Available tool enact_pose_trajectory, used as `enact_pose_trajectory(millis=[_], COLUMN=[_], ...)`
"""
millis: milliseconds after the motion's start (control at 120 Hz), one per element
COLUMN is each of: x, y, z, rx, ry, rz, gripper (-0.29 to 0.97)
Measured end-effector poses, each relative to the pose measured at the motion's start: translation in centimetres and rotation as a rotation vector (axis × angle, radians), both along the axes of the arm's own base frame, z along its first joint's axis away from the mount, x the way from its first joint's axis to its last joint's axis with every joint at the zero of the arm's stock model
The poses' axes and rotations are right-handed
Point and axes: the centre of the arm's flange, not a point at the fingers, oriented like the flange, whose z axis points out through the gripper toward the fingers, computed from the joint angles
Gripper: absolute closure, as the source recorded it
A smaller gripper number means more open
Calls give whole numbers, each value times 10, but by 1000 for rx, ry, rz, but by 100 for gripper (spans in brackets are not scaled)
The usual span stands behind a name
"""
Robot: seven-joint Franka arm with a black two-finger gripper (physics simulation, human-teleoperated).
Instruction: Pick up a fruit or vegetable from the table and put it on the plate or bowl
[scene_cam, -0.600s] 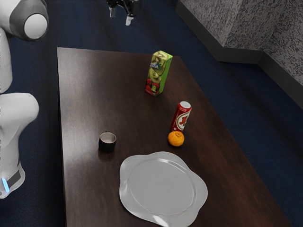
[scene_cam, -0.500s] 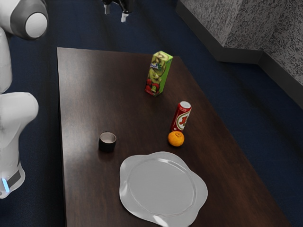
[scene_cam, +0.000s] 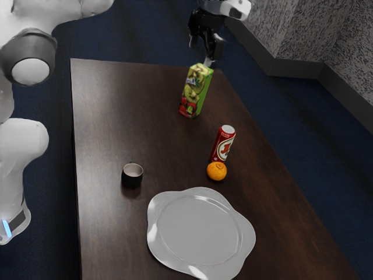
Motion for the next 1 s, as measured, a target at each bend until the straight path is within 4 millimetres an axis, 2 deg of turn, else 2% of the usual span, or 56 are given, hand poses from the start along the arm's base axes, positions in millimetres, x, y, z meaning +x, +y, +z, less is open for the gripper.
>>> enact_pose_trajectory(millis=[50, 108, 175, 250, 283, 325, 392, 450, 517, 575, 625, 658, 717, 767, 800, 875, 933, 1000], x=[3, 24, 58, 69, 73, 72, 40, 26, 28, 26, 24, 20, 4, -17, -28, -47, -44, -25], y=[71, 117, 143, 146, 139, 115, 47, 23, -18, -65, -103, -120, -123, -113, -113, -118, -106, -89], z=[-25, -63, -99, -104, -100, -89, -44, -31, -50, -74, -98, -112, -137, -152, -155, -147, -153, -166], rx=[47, 42, -10, -58, -67, -66, 12, 63, 267, 416, 460, 448, 381, 269, 218, 146, 116, 85], ry=[31, 77, 108, 94, 81, 60, -3, -26, -42, -94, -135, -150, -156, -141, -136, -139, -145, -163], rz=[234, 359, 373, 348, 327, 278, 187, 176, 318, 424, 451, 449, 456, 434, 399, 308, 281, 283], gripper=[2, 2, 2, 2, 2, 2, 2, 2, 2, 2, 2, 2, 2, 2, 2, 2, 2, 2])
